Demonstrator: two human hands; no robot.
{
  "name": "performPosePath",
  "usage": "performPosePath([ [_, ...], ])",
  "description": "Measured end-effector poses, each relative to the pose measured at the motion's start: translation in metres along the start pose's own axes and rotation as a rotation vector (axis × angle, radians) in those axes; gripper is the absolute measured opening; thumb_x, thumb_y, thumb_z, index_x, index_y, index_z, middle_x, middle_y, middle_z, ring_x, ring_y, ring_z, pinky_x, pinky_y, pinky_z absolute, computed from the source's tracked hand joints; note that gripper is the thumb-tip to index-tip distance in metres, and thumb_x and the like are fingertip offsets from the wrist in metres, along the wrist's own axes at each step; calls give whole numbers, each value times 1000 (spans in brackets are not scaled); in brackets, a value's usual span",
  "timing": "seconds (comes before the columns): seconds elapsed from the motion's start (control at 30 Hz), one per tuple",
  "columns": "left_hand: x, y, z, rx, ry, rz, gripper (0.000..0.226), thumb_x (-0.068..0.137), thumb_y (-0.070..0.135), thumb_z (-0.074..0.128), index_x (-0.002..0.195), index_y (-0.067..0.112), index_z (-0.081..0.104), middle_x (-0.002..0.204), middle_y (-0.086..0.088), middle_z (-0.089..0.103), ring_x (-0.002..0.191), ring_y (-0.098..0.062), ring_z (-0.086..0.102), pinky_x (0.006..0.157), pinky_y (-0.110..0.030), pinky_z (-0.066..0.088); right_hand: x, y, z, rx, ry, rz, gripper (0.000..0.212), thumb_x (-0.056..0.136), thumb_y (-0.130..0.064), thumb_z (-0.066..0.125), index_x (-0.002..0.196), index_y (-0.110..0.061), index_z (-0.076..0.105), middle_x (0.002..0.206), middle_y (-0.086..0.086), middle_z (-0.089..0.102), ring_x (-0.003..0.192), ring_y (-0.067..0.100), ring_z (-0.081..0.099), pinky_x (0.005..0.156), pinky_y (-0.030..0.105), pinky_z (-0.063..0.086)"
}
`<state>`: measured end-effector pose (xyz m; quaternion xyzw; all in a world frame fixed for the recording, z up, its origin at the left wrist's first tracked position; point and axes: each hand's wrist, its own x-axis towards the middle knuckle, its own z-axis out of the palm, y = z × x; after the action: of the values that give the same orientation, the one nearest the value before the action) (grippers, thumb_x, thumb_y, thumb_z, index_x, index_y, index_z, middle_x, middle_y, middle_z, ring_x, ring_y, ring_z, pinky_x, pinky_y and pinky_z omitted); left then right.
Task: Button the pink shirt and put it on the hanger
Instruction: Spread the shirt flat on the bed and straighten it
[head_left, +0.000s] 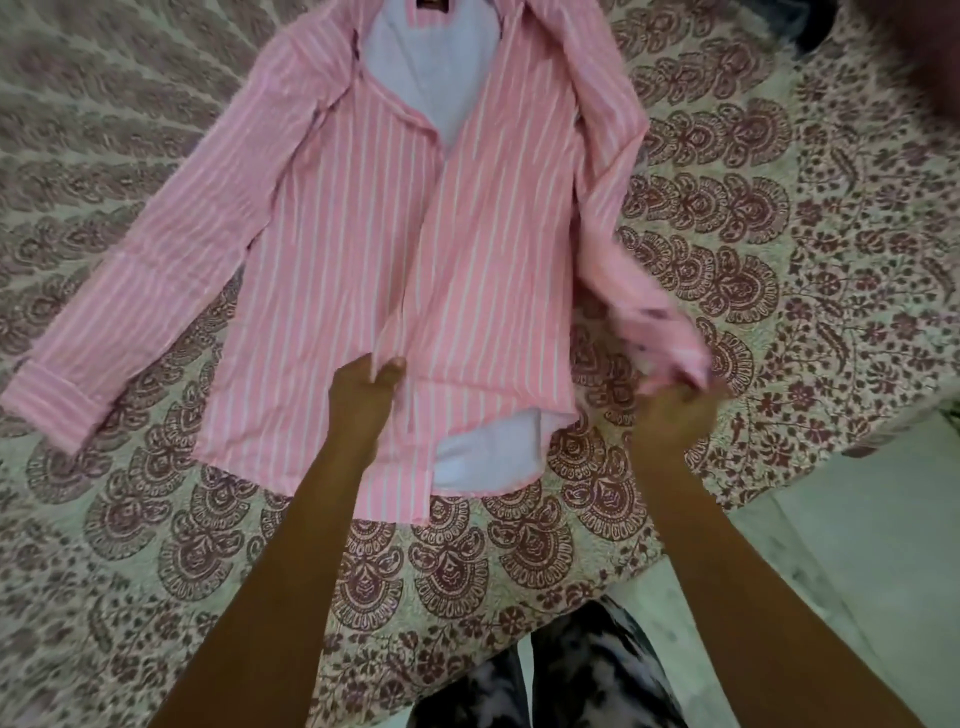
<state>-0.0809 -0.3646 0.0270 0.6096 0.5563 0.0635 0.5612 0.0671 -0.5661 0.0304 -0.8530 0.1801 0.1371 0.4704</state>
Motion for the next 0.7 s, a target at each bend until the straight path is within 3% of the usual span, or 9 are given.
performPosePath([
  [0.07,3,-4,-1,139,1,31,24,91,20,56,111,7,60,107,-10,64,106,-29,58,90,-32,45,11,-2,-16,-64,157,141,43,97,-12,37,127,19,31,129,43,36,119,50,42,100,53,36],
  [0.13,1,-6,6,273,-10,64,27,92,16,53,115,3,56,113,-14,61,102,-26,56,84,-27,41,27,14,-24,-175,297,238,54,98,-24,38,132,15,24,137,38,29,125,45,39,103,50,38],
  [0.2,-5,-7,13,317,11,91,24,93,15,49,110,2,58,109,-17,63,99,-28,57,79,-27,39,27,26,-23,-287,331,192,64,95,-29,44,138,9,16,143,32,20,129,40,32,105,48,36],
  [0.33,-9,-12,16,281,53,97,23,95,19,46,95,2,61,89,-17,62,87,-30,56,74,-35,40,-8,43,8,-670,-132,-311,84,76,-31,70,141,-5,24,149,23,18,136,38,23,108,51,25],
  [0.4,-8,-13,10,219,3,72,24,96,20,45,75,13,54,71,-3,50,70,-21,45,66,-32,33,-18,50,27,-761,-325,-318,89,71,-32,75,141,-11,23,147,21,22,133,37,29,106,53,28],
  [0.5,-4,-16,-3,177,-81,66,22,96,24,46,82,9,56,77,-6,54,74,-18,49,69,-32,37,-17,57,39,-592,-263,-258,47,84,-21,63,124,-7,43,122,18,52,104,33,57,85,43,52],
  [0.57,-3,-16,-11,175,-84,85,20,95,25,47,88,11,60,84,-12,60,77,-21,55,72,-33,41,-16,53,37,-517,-141,-286,15,87,-9,54,102,-4,54,100,13,59,87,27,60,73,40,54],
  [0.63,-3,-15,-14,125,-75,90,18,93,27,51,81,21,63,83,-13,62,74,-22,57,71,-33,43,-10,53,31,-493,-64,-349,12,84,-1,53,95,-5,55,94,12,57,81,25,57,73,43,53],
  [0.7,-7,-11,-14,62,-91,68,16,90,30,57,75,28,64,76,-8,58,67,-19,51,64,-30,39,-7,55,25,-550,-176,-461,27,80,-1,58,106,-6,52,106,13,53,85,25,56,78,37,52],
])
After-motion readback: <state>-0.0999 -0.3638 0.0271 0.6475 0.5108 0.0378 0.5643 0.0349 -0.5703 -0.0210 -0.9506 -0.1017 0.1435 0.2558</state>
